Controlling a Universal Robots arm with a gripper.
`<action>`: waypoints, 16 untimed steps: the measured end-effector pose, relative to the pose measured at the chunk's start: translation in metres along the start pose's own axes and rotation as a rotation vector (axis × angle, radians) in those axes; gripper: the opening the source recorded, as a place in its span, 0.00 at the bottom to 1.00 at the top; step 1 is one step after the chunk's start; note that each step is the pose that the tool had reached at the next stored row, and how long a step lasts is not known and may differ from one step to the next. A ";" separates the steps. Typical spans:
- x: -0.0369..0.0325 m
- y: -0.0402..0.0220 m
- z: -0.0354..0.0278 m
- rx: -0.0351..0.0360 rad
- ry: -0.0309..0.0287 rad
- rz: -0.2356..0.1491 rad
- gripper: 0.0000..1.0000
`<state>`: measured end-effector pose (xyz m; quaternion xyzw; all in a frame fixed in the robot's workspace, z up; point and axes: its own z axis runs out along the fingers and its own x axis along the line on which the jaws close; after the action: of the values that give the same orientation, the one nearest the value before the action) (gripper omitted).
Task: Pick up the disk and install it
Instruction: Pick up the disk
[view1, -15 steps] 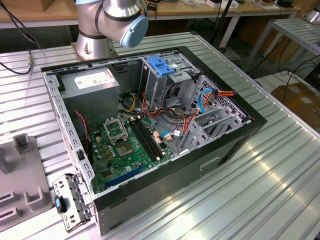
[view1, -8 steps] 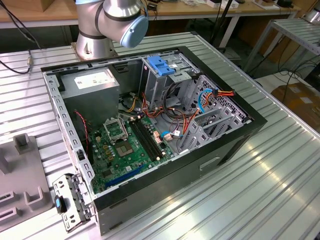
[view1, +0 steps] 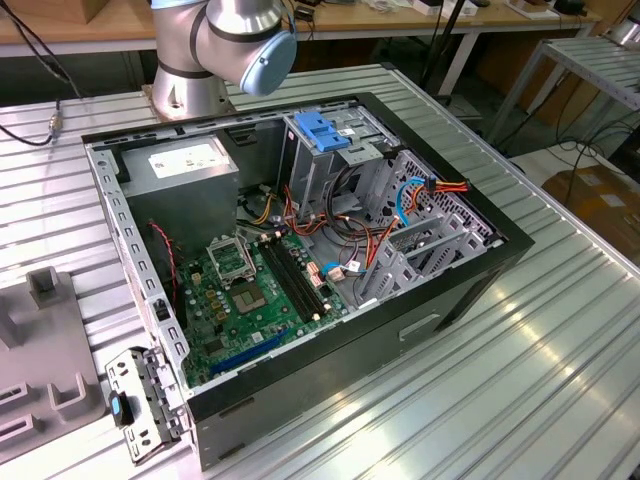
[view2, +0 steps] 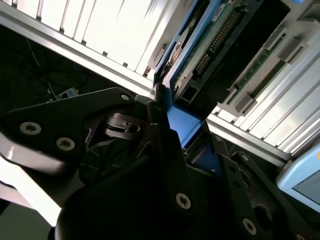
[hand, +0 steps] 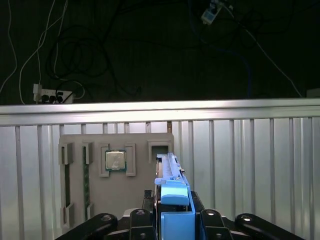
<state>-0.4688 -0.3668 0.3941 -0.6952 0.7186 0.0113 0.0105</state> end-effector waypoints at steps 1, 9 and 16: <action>0.0000 0.0000 -0.0016 0.0000 -0.0020 0.000 0.37; -0.0003 0.0000 -0.0102 -0.0007 -0.0224 0.000 0.37; -0.0006 0.0001 -0.0197 -0.0013 -0.0386 0.000 0.37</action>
<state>-0.4688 -0.3668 0.4138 -0.6949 0.7183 0.0251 0.0239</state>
